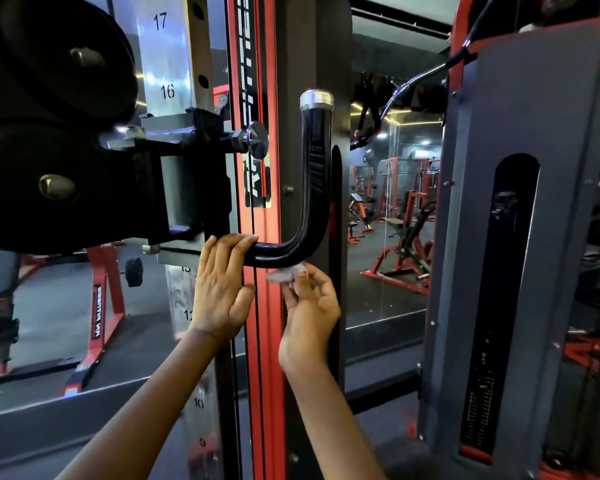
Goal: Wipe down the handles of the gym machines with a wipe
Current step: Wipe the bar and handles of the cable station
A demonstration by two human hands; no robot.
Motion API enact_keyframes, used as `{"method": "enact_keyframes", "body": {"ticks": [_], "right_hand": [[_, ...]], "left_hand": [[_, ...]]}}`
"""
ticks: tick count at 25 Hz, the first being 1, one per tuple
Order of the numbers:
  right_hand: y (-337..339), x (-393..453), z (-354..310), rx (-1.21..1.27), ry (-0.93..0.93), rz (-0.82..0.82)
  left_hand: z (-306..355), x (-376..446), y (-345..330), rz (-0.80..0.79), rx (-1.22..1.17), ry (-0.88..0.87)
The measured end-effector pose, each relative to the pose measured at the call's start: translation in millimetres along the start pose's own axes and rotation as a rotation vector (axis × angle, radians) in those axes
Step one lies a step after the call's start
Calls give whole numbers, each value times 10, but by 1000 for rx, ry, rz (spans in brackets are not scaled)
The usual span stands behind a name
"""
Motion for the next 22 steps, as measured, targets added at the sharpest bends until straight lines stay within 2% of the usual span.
{"method": "enact_keyframes", "body": {"ticks": [2,6,10,13,18,20,22], "right_hand": [[-17,40,32,105,-173,0],[-31,150,-178,103,-145,-86],[-105,169,-156,73,-251,-210],[-293,376,-640,40,-37,-290],[-998,631,-1284,-144,362,-503],[-1075,667,-1353,-184,437,-541],[-871,533,-1258,-250,495,-558]], "left_hand": [[15,8,25,10,-6,17],[49,14,62,-10,3,42],[13,28,44,-26,58,177],[70,124,79,42,34,309],[54,240,-6,18,-16,473],[39,249,-31,-33,-23,520],[62,258,-44,-50,-41,551]]}}
Point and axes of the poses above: each hand's wrist, its own x-axis towards the middle knuckle, its own y-axis out of the back of the hand, z = x × y, the point moved 10 cm from there along x, towards the middle knuckle, and after that the axes turned 5 degrees about x, right-handed, at the moved point
